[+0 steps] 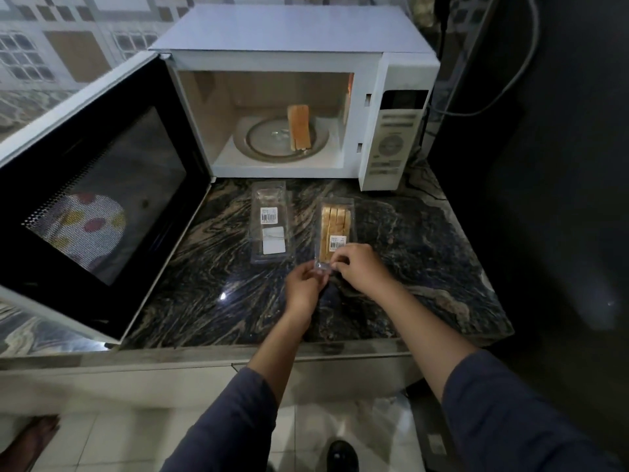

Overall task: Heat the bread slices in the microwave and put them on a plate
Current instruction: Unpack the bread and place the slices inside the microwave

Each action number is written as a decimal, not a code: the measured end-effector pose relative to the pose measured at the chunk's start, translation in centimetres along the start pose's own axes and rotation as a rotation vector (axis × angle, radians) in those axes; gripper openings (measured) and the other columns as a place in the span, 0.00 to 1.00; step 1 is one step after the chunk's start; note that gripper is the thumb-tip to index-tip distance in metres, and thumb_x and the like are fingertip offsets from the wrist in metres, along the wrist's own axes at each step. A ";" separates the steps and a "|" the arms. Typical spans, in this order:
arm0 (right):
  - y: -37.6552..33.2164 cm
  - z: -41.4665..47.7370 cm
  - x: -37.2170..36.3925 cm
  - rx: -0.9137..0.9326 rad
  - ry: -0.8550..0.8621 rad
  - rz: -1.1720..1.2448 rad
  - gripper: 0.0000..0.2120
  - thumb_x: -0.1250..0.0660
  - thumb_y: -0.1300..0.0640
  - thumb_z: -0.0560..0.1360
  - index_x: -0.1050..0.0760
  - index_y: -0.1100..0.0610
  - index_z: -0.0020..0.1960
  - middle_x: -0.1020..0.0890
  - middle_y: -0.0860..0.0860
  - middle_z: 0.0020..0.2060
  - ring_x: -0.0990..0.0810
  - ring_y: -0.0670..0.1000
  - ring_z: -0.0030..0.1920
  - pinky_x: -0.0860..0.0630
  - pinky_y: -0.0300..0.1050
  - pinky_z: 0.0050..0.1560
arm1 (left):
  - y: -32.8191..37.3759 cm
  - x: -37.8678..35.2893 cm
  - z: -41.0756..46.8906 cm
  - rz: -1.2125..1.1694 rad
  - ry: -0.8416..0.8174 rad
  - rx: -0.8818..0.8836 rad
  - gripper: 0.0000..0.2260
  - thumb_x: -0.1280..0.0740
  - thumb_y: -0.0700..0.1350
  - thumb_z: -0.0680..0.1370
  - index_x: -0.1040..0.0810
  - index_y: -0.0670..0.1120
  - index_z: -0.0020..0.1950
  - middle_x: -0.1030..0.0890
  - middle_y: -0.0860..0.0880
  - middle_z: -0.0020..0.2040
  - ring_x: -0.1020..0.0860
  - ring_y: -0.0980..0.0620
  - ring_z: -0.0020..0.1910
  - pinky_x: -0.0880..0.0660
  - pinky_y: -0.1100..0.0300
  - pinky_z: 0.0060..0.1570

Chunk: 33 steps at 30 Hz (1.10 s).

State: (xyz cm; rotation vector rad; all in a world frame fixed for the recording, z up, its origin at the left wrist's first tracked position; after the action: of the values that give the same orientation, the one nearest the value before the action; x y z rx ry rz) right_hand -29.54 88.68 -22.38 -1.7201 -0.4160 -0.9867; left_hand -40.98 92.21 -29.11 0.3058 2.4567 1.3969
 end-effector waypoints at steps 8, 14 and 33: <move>-0.4 0.5 0.2 -0.041 -0.070 0.056 0.05 0.34 0.63 0.74 0.19 0.59 0.43 0.18 0.53 0.45 0.23 0.49 0.46 0.28 0.41 0.49 | -0.2 0.3 0.0 -0.175 0.110 0.045 0.11 0.38 0.29 0.76 0.25 0.31 0.57 0.21 0.35 0.48 0.21 0.49 0.41 0.23 0.63 0.45; -2.9 1.3 2.6 0.002 -0.155 0.062 0.05 0.33 0.61 0.74 0.19 0.60 0.47 0.19 0.53 0.46 0.24 0.47 0.46 0.33 0.37 0.47 | -0.2 0.0 -0.3 -0.290 0.141 0.060 0.07 0.35 0.30 0.74 0.22 0.32 0.51 0.20 0.39 0.39 0.21 0.49 0.38 0.22 0.66 0.39; -5.6 3.5 12.7 0.209 0.336 0.248 0.04 0.31 0.61 0.73 0.19 0.57 0.47 0.17 0.51 0.43 0.20 0.48 0.46 0.25 0.37 0.50 | 19.7 -5.8 -1.9 0.613 0.005 -0.742 0.18 0.46 0.49 0.82 0.32 0.43 0.68 0.27 0.43 0.66 0.30 0.47 0.65 0.32 0.52 0.64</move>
State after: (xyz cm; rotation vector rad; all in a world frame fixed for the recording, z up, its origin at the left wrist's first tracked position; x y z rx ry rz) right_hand -24.34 91.57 -9.34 -1.3498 -0.0802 -0.9887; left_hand -35.46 98.76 -10.35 0.9035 1.7113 2.4122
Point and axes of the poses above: each hand's wrist, its own z-axis towards the middle knuckle, its own x-axis out of the back of the hand, y = z × x, the point moved 8 cm from there along z, towards the middle knuckle
